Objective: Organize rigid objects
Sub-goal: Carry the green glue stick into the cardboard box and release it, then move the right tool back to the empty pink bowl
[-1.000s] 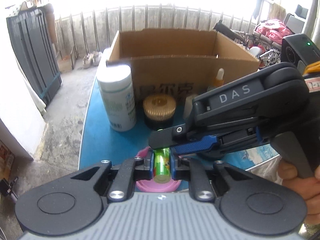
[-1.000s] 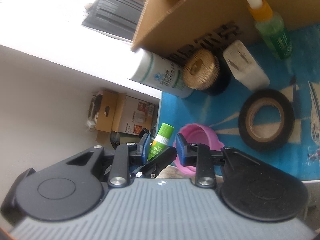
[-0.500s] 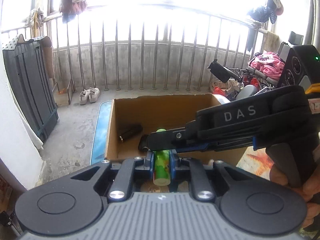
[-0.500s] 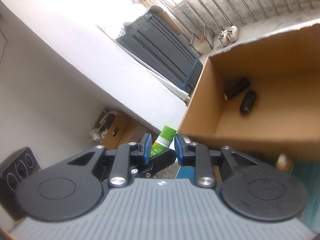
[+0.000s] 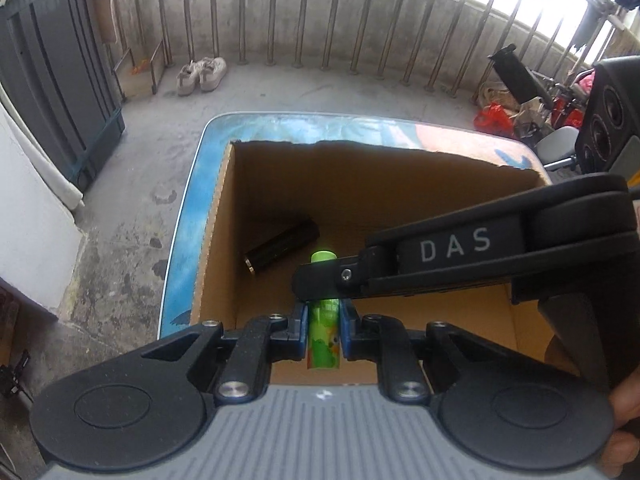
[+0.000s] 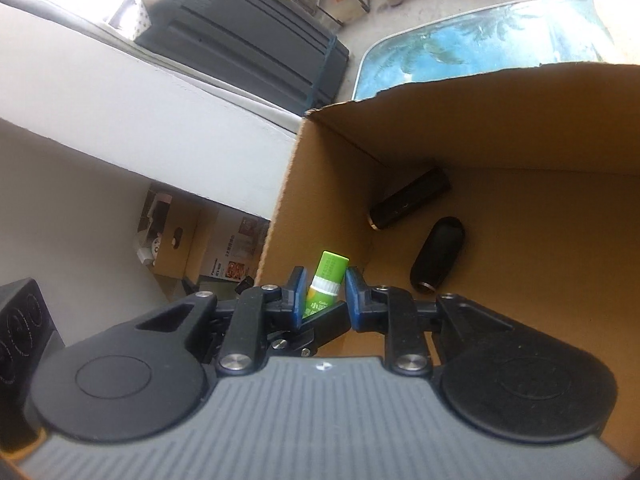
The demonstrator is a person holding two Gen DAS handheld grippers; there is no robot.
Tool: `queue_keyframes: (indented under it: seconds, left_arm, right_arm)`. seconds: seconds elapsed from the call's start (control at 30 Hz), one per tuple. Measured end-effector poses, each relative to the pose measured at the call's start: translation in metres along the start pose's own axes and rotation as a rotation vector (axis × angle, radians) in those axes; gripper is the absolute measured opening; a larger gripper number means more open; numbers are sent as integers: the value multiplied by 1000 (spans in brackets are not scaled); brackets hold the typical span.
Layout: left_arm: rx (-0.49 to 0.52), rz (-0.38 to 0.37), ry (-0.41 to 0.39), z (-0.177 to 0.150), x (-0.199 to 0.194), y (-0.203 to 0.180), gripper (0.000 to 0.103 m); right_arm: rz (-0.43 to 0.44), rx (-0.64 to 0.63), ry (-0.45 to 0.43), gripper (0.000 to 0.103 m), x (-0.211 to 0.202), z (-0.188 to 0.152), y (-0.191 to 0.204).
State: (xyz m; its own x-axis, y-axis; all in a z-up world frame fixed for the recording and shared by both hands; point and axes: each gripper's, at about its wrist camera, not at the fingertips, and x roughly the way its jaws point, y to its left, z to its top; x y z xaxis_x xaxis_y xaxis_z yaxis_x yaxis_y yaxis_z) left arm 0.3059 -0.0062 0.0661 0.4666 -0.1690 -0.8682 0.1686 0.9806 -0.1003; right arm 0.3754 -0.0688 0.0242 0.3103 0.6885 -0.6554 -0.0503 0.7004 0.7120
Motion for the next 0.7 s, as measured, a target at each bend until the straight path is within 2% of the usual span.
queue_keyframes:
  seconds: [0.2, 0.37, 0.53, 0.7]
  left_arm:
    - [-22, 61, 62, 6, 26, 3, 24]
    - [-5, 66, 55, 6, 22, -2, 31]
    - [15, 57, 7, 4, 3, -7, 38]
    - [46, 17, -98, -11, -39, -9, 47]
  right_arm:
    - [-17, 29, 58, 18, 39, 16, -21]
    - [-12, 17, 58, 20, 46, 20, -22]
    - [-10, -16, 1, 20, 19, 14, -9]
    - [47, -60, -94, 21, -35, -10, 14]
